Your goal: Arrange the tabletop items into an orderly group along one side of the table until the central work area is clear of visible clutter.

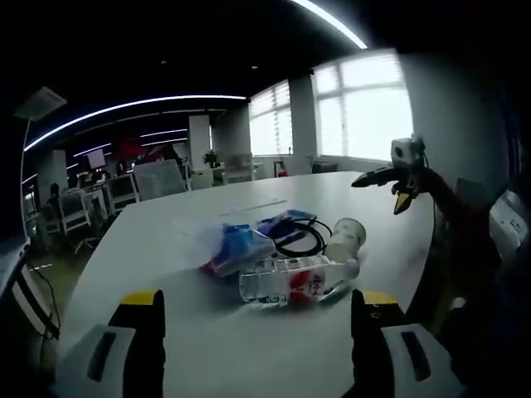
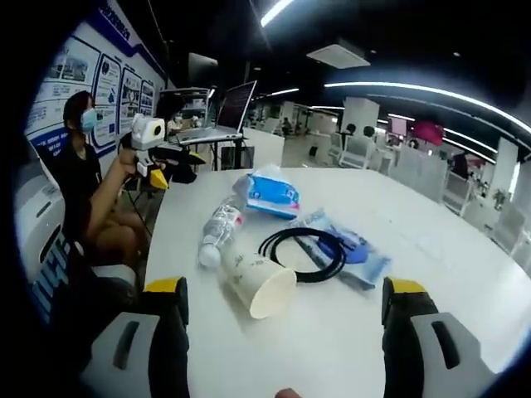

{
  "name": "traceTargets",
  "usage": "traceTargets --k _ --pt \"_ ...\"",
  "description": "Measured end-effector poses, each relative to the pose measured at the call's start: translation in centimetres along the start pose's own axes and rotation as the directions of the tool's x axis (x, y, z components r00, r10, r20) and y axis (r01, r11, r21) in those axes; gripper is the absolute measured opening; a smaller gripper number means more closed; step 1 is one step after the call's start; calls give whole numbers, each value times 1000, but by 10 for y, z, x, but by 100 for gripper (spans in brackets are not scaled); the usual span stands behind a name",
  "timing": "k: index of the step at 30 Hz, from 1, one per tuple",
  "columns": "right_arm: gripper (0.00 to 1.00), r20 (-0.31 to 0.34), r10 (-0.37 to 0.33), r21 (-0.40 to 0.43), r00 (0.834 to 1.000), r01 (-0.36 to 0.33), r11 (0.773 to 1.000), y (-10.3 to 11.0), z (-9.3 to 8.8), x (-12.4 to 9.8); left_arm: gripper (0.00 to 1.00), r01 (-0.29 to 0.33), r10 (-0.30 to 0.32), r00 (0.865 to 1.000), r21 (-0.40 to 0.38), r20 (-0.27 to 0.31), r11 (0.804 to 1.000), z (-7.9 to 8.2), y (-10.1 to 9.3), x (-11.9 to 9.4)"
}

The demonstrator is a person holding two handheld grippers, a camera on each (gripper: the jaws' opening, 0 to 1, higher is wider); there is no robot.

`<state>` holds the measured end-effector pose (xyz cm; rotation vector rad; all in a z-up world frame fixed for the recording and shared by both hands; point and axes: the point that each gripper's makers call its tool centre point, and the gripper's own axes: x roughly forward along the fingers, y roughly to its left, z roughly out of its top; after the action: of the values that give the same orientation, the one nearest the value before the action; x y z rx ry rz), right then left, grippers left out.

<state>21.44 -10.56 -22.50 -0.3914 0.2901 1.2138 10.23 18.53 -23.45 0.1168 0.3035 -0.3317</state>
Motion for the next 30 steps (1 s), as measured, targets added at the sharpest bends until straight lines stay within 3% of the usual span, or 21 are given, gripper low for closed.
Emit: traceTargets --k 4,30 --pt "89 45 3 -1 999 -3 1000 -4 12 4 87 11 -11 1000 5 16 1000 5 0 2" --pt "74 75 48 12 996 -49 999 -14 38 38 80 53 -53 998 1 39 999 17 -10 18"
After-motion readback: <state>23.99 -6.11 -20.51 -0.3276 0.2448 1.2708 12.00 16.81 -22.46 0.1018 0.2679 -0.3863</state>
